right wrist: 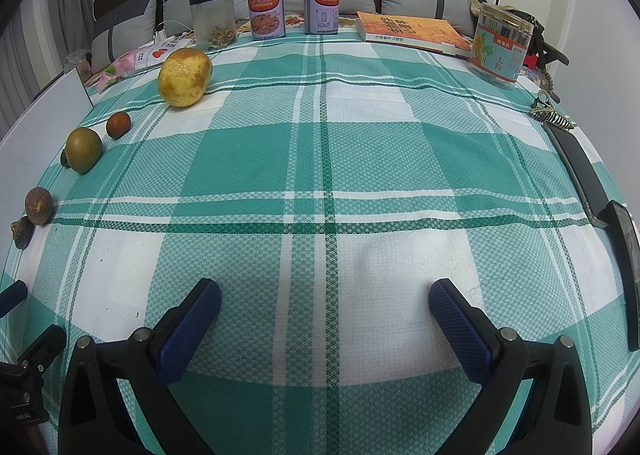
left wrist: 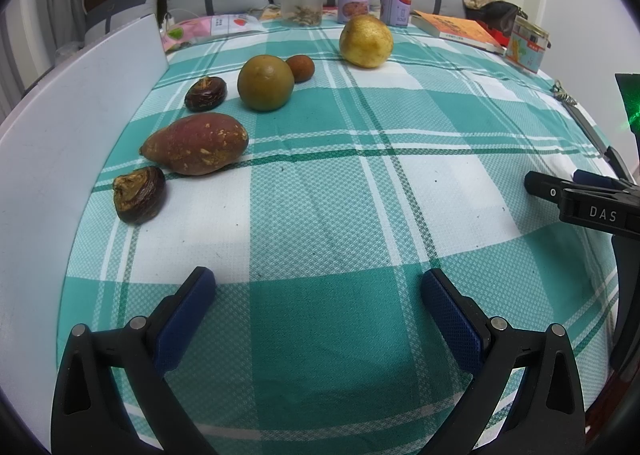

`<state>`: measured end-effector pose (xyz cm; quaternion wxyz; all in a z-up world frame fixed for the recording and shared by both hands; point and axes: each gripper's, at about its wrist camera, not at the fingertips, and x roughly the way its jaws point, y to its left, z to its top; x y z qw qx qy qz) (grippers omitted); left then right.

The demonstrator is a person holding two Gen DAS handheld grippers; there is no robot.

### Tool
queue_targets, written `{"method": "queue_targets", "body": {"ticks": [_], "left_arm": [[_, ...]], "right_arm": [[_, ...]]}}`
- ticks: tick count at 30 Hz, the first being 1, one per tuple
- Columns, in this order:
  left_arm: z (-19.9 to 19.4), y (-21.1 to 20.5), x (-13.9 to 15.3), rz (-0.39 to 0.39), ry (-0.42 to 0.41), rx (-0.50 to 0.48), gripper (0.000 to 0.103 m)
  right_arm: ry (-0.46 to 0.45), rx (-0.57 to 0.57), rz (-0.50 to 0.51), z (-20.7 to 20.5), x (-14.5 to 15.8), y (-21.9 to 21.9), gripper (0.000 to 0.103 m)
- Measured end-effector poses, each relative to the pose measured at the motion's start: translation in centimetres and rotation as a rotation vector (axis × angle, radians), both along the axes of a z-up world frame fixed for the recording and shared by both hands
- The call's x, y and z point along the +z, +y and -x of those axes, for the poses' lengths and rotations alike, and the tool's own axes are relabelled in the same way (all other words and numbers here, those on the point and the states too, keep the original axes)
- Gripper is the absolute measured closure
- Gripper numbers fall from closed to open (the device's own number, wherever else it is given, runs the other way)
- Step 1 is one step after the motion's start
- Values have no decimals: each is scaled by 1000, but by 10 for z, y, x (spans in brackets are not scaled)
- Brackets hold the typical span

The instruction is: Organize fruits

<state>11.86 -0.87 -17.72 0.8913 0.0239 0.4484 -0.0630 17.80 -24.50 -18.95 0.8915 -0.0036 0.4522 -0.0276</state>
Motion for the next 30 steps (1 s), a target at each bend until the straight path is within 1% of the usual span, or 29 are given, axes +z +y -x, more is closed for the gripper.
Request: {"method": "queue_targets", "body": {"ticks": [30], "left_arm": [[-2, 0, -1, 1, 1, -1, 0]], "right_arm": [[0, -2, 1, -1, 0, 1, 0]]}}
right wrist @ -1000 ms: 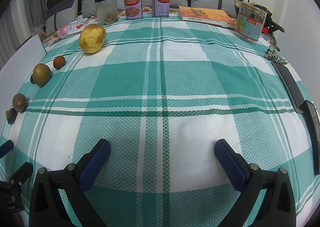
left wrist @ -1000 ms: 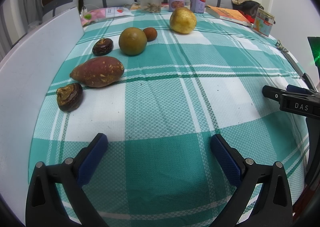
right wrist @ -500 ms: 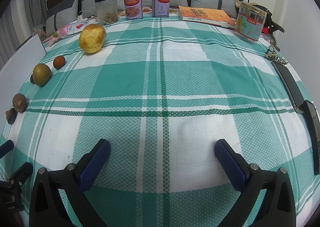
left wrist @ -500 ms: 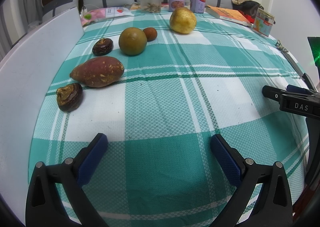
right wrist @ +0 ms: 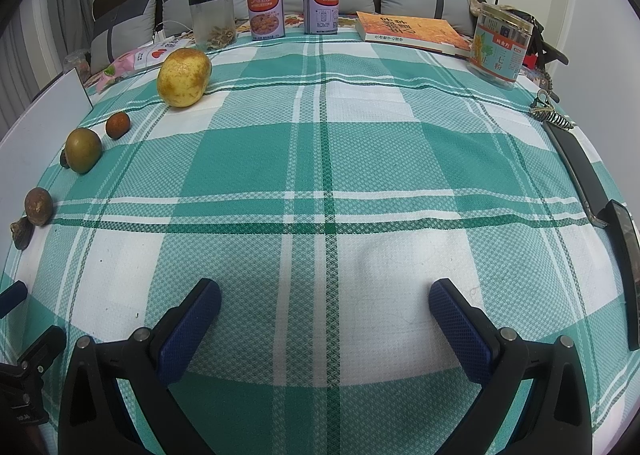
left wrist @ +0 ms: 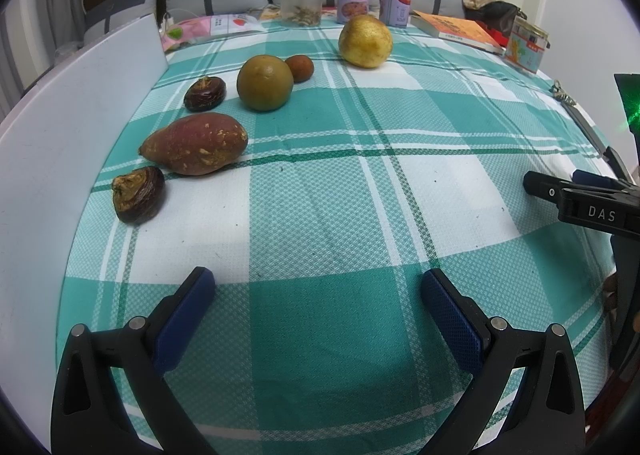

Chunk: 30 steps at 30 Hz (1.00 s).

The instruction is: Organize fruits

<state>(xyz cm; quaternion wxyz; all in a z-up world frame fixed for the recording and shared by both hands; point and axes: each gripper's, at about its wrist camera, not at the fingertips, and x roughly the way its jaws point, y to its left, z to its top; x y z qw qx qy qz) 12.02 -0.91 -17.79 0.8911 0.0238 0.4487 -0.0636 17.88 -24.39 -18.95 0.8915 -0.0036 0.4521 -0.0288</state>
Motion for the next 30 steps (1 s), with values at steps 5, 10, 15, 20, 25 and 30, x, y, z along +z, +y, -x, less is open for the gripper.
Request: {"method": "queue_targets", "body": {"ticks": [5, 10, 15, 20, 25, 30], "left_arm": [[0, 0, 0, -1, 0, 1, 0], [2, 1, 2, -2, 21, 8, 1], [31, 32, 27, 153, 8, 48, 2], [12, 60, 40, 65, -17, 128, 2], [-29, 77, 25, 50, 22, 193, 11], [-54, 89, 8, 29, 46, 229, 31]], "right_arm": [[0, 0, -2, 0, 0, -1, 0], [0, 0, -2, 0, 0, 0, 0], [-1, 0, -2, 0, 0, 0, 0], [-1, 0, -2, 0, 0, -1, 0], [-1, 0, -3, 0, 0, -1, 0], [-1, 0, -3, 0, 0, -1, 0]]}}
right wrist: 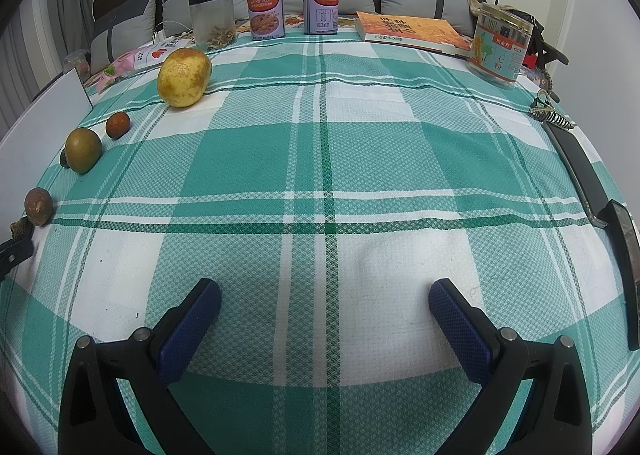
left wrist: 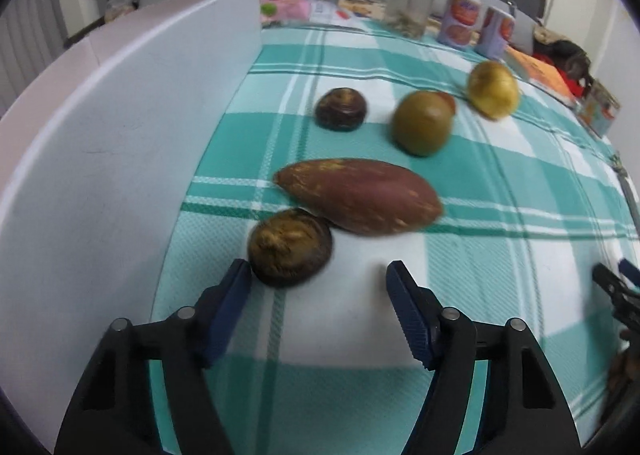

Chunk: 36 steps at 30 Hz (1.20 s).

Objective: Organize fruits
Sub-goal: 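Grasp the brown mangosteen with the left gripper while the right gripper grasps the red sweet potato, then carry the mangosteen and sweet potato over the white box with both grippers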

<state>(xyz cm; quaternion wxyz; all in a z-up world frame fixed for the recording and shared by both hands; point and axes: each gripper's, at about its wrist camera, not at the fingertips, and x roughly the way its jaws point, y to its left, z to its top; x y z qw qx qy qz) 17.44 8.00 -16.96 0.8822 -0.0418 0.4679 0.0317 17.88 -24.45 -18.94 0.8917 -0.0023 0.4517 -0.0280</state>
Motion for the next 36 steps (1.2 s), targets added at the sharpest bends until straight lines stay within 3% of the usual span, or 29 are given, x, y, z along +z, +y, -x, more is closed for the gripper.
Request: {"method": "queue_targets", "body": {"ticks": [2, 3, 4, 5, 12, 14, 16, 17, 20, 24, 28, 30, 31, 36], "left_arm": [[-1, 6, 0, 2, -25, 22, 32], [0, 8, 0, 9, -35, 29, 38], [1, 10, 0, 13, -44, 25, 57], [2, 10, 1, 11, -51, 14, 59], [29, -3, 10, 16, -31, -99, 60], [42, -4, 15, 34, -34, -114, 60], [52, -3, 18, 55, -28, -126, 60], [55, -3, 18, 60, -25, -126, 60], [63, 0, 17, 63, -26, -114, 60], [67, 8, 15, 98, -7, -91, 60], [68, 10, 11, 110, 6, -97, 60], [68, 10, 9, 119, 8, -105, 60], [68, 9, 8, 123, 9, -110, 60], [67, 3, 8, 133, 6, -124, 60]], "right_arm": [[0, 0, 0, 0, 0, 0, 0], [0, 0, 0, 0, 0, 0, 0], [0, 0, 0, 0, 0, 0, 0], [0, 0, -1, 0, 0, 0, 0], [1, 19, -18, 0, 1, -2, 0], [32, 60, -57, -1, 8, 3, 12], [45, 188, -149, -5, 25, 27, 16], [71, 315, -220, -12, 38, 54, 17], [129, 569, -302, -37, 63, 124, 21], [256, 766, -223, -85, 70, 227, 36], [398, 842, -21, -112, 40, 296, 45], [417, 844, 100, -112, 30, 308, 59], [432, 838, 131, -113, 27, 308, 60], [494, 784, 59, -119, 29, 290, 60]]}}
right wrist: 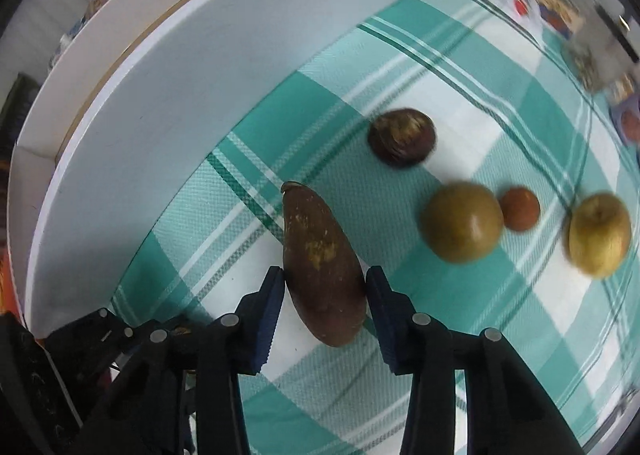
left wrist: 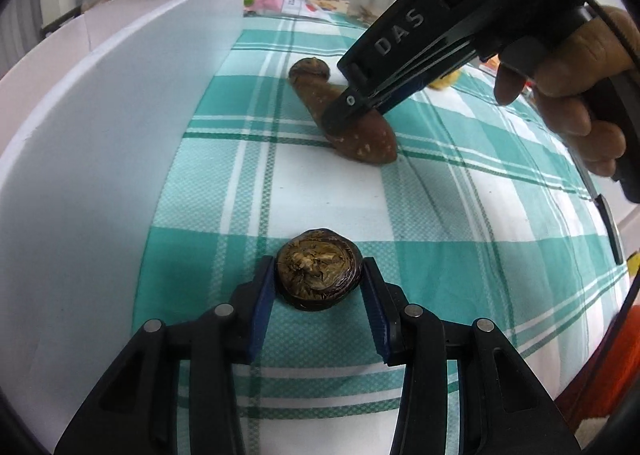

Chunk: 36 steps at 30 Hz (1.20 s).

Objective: Organize fruits
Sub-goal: 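Carry the mangosteen and sweet potato over the white box with both grippers, then open both grippers to drop the mangosteen and sweet potato into the box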

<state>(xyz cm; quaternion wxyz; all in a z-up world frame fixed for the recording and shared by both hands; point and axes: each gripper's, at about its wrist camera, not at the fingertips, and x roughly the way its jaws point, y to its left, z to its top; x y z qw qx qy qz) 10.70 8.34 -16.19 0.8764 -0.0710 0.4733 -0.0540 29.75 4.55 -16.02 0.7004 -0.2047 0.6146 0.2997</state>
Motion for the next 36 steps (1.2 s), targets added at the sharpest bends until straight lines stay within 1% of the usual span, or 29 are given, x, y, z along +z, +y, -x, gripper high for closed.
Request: {"method": "queue_targets", "body": {"ticks": [3, 4, 5, 6, 7, 8, 9, 11, 13, 15, 16, 17, 19, 20, 21, 24, 26, 28, 31, 34, 36], "left_arm": [[4, -1, 3, 6, -3, -6, 60], [5, -1, 4, 1, -6, -8, 60], [7, -1, 5, -2, -8, -9, 60], [8, 1, 6, 1, -9, -9, 60], [9, 2, 7, 3, -11, -9, 60], [9, 3, 9, 6, -14, -7, 60], [10, 3, 11, 12, -15, -6, 60], [15, 2, 21, 38, -27, -12, 60], [22, 0, 42, 77, -52, -32, 60], [29, 4, 65, 137, -78, -38, 60], [33, 9, 79, 165, -92, -38, 60], [38, 17, 94, 189, -106, -33, 60], [44, 34, 114, 212, -123, -11, 60], [48, 47, 124, 217, -131, 8, 60], [51, 63, 133, 212, -139, 38, 60], [57, 108, 147, 160, -147, 133, 60], [57, 137, 146, 98, -139, 209, 60], [56, 167, 138, 63, -113, 286, 60], [51, 196, 120, 18, -67, 364, 60], [50, 211, 103, 16, -28, 406, 60], [50, 213, 96, 17, -17, 417, 59]], "right_arm": [[-30, -27, -10, -3, -5, 3, 61], [-8, -46, -19, -5, -9, 5, 62], [26, -61, -8, -5, -17, 7, 63], [25, -45, 24, 0, -23, 11, 63], [4, -26, 41, 3, -22, 14, 63], [4, -27, 60, 6, -22, 14, 64], [15, -50, 48, 7, -19, 9, 64], [3, -116, -21, 8, -3, -9, 64], [-2, -194, -118, 9, 21, -34, 64], [-20, -236, -216, 10, 54, -53, 63], [-29, -242, -254, 13, 69, -56, 63], [-41, -237, -307, 16, 91, -55, 63], [-54, -207, -375, 26, 115, -39, 63], [-59, -185, -410, 33, 128, -25, 63], [-61, -154, -455, 39, 143, -6, 63], [-57, -88, -526, 59, 155, 49, 63], [-54, -48, -543, 69, 151, 86, 63], [-40, -26, -544, 78, 141, 121, 63], [-5, -19, -514, 84, 110, 167, 63], [3, -3, -468, 93, 92, 189, 63], [5, 11, -446, 94, 79, 201, 63]]}}
